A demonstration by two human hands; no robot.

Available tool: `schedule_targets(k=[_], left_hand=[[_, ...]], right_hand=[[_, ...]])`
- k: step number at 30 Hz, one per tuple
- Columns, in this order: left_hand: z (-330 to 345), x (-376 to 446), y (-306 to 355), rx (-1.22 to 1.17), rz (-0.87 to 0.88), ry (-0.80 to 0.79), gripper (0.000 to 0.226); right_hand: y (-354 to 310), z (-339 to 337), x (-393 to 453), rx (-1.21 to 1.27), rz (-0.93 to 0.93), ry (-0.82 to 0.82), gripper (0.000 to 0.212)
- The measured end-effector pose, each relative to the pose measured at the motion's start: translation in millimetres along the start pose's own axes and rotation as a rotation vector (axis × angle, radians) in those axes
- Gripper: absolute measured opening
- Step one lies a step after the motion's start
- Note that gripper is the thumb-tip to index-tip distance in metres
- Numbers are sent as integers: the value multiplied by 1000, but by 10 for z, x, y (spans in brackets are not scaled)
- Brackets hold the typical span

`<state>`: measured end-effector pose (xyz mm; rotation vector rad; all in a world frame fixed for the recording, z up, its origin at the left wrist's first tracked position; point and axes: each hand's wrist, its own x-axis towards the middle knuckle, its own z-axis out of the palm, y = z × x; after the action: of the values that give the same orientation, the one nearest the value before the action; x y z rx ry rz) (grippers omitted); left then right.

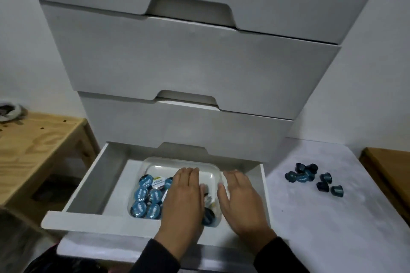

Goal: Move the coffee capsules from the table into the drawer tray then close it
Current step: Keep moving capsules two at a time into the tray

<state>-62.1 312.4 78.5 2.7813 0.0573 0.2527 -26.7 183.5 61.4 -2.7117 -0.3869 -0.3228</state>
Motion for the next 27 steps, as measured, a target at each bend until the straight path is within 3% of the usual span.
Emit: schedule_targets(k=[5,13,17,20,23,27], left_hand=[[394,-26,856,-111,68,77,36],[1078,-67,2274,-309,121,-25,38],[1394,96,2685,-328,124,-115,40],[1629,303,2922,-355,117,-194,39],[1871,535,3094,-383,102,-247,38],[2257,872,3254,-413,113,-282,35]], right_hand=[[766,-455,-186,-82,30,57,41],[2291,-851,-508,-105,120,93,40],[2988,-844,-653,-288,-1,144,24],[3419,-828,-618,-416,-38,46,16],[3676,-857,-505,-389,22,-104,1],[3994,-778,-236,-111,233,-88,28]])
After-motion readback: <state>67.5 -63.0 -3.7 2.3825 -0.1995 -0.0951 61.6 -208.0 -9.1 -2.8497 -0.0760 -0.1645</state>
